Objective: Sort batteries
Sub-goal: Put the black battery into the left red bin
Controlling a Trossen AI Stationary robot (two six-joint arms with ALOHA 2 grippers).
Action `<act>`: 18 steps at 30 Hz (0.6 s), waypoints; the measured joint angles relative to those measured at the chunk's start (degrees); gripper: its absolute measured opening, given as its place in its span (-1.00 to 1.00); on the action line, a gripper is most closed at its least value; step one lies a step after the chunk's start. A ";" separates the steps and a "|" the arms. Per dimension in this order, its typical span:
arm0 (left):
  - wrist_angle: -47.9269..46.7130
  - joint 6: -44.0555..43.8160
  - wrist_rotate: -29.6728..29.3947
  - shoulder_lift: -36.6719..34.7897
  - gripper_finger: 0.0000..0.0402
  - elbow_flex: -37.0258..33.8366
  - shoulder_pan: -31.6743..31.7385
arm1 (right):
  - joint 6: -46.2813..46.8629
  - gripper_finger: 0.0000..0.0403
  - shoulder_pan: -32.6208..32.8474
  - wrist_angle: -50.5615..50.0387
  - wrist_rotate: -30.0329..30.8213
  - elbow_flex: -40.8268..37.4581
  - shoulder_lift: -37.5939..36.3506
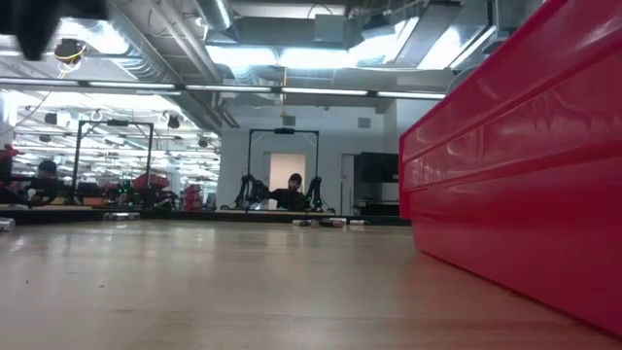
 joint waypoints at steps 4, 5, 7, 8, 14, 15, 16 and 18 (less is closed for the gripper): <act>1.74 -5.30 -0.08 -3.18 -0.26 -5.04 -4.09 | -4.03 -0.29 -4.42 5.35 -4.08 0.00 1.22; 1.97 -6.66 0.08 -3.66 -0.26 -6.20 -5.12 | -4.60 -0.29 -5.42 5.78 -5.51 0.00 1.76; 1.79 -9.02 1.30 -4.16 -0.26 -8.36 -6.97 | -4.72 -0.29 -7.27 6.74 -8.34 0.00 2.96; 1.67 -10.11 2.22 -4.18 -0.26 -9.33 -7.90 | -4.72 -0.29 -8.00 6.77 -9.85 0.00 3.57; 4.56 -15.95 12.13 -4.16 -0.26 -16.52 -11.73 | -4.75 -0.29 -9.62 9.03 -17.65 0.00 7.68; 5.09 -17.32 13.91 -4.16 -0.26 -17.63 -12.27 | -4.76 -0.29 -9.59 9.70 -17.79 0.00 8.23; 6.07 -18.63 15.61 -4.16 -0.26 -18.90 -12.84 | -4.72 -0.29 -9.49 10.01 -17.88 0.00 8.71; 7.92 -20.93 17.83 -4.12 -0.26 -20.64 -14.19 | -4.74 -0.29 -9.48 10.01 -18.53 0.00 9.61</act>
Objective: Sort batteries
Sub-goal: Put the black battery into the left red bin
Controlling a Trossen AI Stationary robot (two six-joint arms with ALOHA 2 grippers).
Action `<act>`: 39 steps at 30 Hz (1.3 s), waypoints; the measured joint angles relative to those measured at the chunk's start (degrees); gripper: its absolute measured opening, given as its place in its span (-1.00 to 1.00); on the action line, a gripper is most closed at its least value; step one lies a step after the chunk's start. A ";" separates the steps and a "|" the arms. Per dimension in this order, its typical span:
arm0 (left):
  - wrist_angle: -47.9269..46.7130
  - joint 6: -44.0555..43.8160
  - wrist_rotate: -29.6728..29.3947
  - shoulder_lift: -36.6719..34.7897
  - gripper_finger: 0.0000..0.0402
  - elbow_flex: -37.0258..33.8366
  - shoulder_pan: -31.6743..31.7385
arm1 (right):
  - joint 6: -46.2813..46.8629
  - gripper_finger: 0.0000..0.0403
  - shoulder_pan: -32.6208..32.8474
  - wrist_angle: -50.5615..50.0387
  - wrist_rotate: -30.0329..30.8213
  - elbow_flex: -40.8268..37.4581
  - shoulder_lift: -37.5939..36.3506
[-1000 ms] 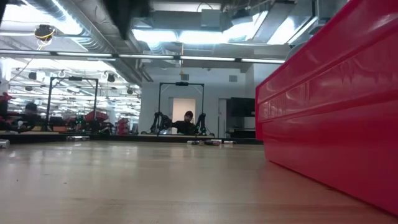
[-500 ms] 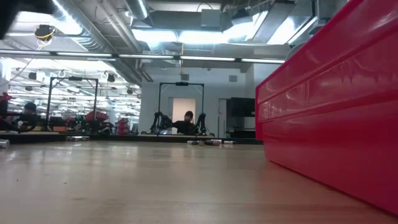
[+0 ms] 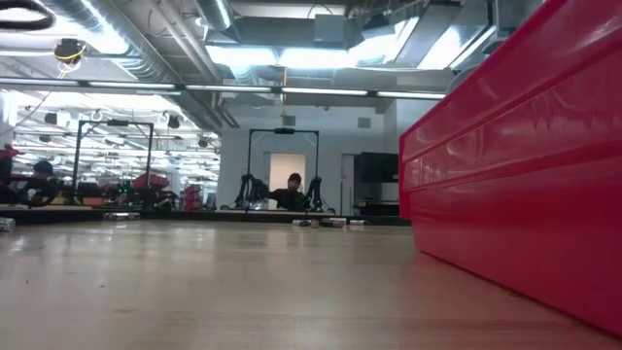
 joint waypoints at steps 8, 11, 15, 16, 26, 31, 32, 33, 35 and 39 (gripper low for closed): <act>7.48 -18.13 3.03 0.01 -0.26 -3.53 -4.70 | -0.05 -0.29 0.00 -0.02 -0.87 -0.02 1.14; 9.94 -22.80 3.40 0.01 -0.26 -5.02 -6.09 | -1.02 -0.29 0.00 -0.17 -0.61 -0.04 1.33; 9.97 -27.17 3.74 0.02 -0.26 -6.89 -7.29 | -1.61 -0.29 -0.02 -0.08 -0.09 -0.04 1.25; 10.24 -27.95 3.73 0.03 -0.26 -7.40 -7.55 | -1.67 -0.29 -0.02 -0.07 0.18 -0.04 1.25; 18.31 -30.32 3.52 0.03 -0.26 -11.85 -9.15 | -2.12 -0.29 -2.03 -0.07 -1.75 -0.04 1.25; 22.79 -31.01 3.51 0.03 -0.26 -14.52 -9.14 | -2.12 -0.29 -1.86 -0.09 -1.80 -0.04 1.25; 23.66 -31.00 3.47 0.03 -0.26 -15.11 -9.14 | -2.12 -0.29 -1.86 -0.09 -1.79 -0.04 1.25; 24.26 -31.00 3.51 0.03 -0.26 -15.78 -9.15 | -2.12 -0.29 -1.86 -0.09 -1.80 -0.04 1.25; 25.23 -30.87 3.65 0.02 -0.26 -16.93 -9.16 | -2.12 -0.29 -1.86 -0.09 -1.80 -0.04 1.25; 26.64 -29.93 3.90 -0.18 -0.31 -18.50 -9.12 | -2.12 -0.29 -1.87 -0.09 -1.80 -0.04 1.25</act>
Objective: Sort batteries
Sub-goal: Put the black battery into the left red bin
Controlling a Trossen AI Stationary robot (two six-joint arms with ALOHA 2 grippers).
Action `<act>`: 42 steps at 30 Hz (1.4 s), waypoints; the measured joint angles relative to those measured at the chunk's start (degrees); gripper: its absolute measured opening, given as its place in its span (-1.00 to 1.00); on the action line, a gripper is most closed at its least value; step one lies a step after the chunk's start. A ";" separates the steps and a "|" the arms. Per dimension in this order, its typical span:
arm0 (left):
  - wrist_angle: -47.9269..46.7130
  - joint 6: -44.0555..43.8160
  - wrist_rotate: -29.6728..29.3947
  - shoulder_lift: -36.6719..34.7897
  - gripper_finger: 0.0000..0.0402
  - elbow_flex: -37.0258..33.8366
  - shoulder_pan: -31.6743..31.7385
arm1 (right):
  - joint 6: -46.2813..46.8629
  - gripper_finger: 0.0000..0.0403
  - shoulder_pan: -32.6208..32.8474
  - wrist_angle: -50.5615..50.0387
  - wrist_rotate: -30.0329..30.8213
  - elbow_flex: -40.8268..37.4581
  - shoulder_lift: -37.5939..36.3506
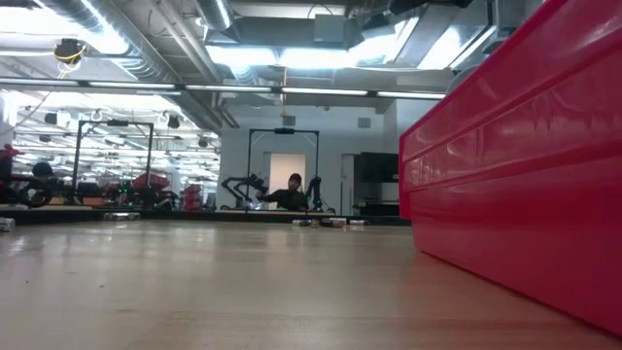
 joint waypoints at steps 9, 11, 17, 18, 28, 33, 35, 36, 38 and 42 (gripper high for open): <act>3.85 1.20 0.57 -0.20 -0.57 -3.12 0.22 | -0.83 -0.29 0.01 0.00 0.04 0.00 0.00; 4.01 1.70 0.44 -0.20 -0.61 -3.16 0.20 | -0.84 -0.29 0.02 -0.01 0.23 0.00 0.00; 4.33 2.94 0.36 -0.14 -0.71 -3.30 1.47 | -1.05 -0.29 -0.01 -0.02 1.89 0.00 -0.02; 4.35 3.24 0.40 -0.13 -0.73 -3.30 1.83 | -1.05 -0.29 -0.01 0.00 2.14 0.00 -0.02; 4.65 9.82 2.43 0.22 -0.74 -3.41 6.97 | -0.95 -0.29 -0.01 0.00 1.57 0.01 -0.02; 4.63 12.40 2.43 0.22 -0.77 -3.41 8.67 | -0.85 -0.29 -0.01 0.00 1.03 0.02 -0.02; 4.59 12.71 2.43 0.22 -0.78 -3.41 9.09 | -0.83 -0.29 -0.01 0.00 0.49 0.02 -0.02; 4.59 12.91 2.43 0.22 -0.78 -3.41 9.19 | -0.83 -0.29 -0.01 0.00 0.45 0.02 -0.02; 4.54 13.55 2.42 0.22 -0.77 -3.41 9.40 | -0.83 -0.29 -0.01 0.00 0.44 0.02 -0.02; 4.49 14.83 2.13 0.22 -0.65 -3.38 9.40 | -0.83 -0.29 -0.01 0.00 0.44 0.02 -0.02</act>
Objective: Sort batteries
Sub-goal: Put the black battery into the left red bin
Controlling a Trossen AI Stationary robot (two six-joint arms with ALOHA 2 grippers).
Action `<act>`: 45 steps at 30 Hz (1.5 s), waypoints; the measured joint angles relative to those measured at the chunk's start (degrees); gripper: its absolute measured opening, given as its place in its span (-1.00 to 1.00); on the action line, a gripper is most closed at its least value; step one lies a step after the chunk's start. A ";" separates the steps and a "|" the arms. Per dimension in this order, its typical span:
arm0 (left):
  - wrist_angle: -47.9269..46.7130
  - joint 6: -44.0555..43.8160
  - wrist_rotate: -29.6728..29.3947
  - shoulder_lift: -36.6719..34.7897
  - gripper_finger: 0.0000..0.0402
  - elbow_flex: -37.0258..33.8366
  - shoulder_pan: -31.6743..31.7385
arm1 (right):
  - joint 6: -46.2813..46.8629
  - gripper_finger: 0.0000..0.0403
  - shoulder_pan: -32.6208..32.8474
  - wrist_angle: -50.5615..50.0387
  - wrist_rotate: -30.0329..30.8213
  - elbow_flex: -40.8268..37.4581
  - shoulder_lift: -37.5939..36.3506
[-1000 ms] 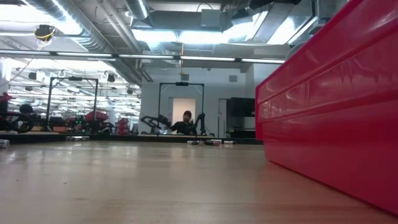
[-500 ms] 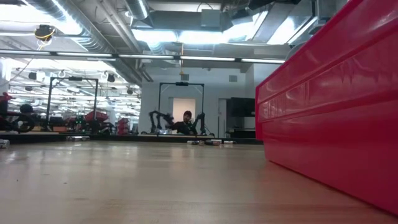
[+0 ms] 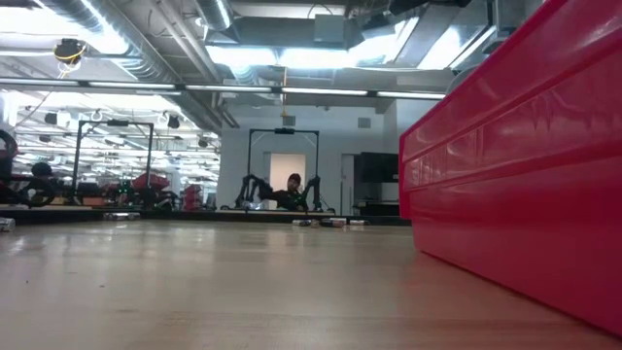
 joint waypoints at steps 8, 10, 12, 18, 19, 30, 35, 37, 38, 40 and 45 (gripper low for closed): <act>-0.28 0.86 -0.73 -1.63 -0.78 0.04 0.04 | 0.00 -0.29 0.00 0.00 0.00 0.00 0.00; -0.41 0.80 -2.92 -3.18 -0.83 -0.05 0.05 | 0.00 -0.29 0.00 0.00 0.00 0.00 0.00; -0.67 0.21 -5.51 -4.79 -0.83 -0.11 0.11 | 0.00 -0.29 0.00 0.02 0.00 0.00 0.00; -0.54 -4.13 -17.20 -11.76 -0.81 0.41 1.14 | 0.10 -0.29 0.00 1.74 -0.02 0.00 0.00; -0.31 -4.07 -19.56 -13.23 -0.79 0.89 1.56 | 0.04 -0.29 0.00 2.94 -0.02 0.00 0.00; 26.09 26.78 -50.58 -27.89 -0.80 2.05 7.98 | -9.46 -0.29 0.00 22.97 -8.14 0.02 0.12; 45.23 44.32 -53.39 -28.44 -0.78 2.08 12.52 | -13.64 -0.29 -0.24 31.82 -8.30 0.04 0.96; 53.27 52.12 -53.38 -28.03 -0.80 2.08 13.94 | -13.02 -0.29 -1.12 33.50 -10.72 0.04 1.30; 57.25 55.91 -53.24 -27.79 -0.80 2.10 14.49 | -11.88 -0.29 -1.74 34.32 -12.77 0.04 1.49; 63.87 62.98 -52.05 -27.47 -0.81 2.10 15.28 | -9.77 -0.29 -3.00 35.02 -16.77 0.04 1.68; 68.56 68.87 -49.86 -27.26 -0.77 2.15 17.04 | -5.42 -0.29 -5.68 35.60 -21.46 0.04 2.21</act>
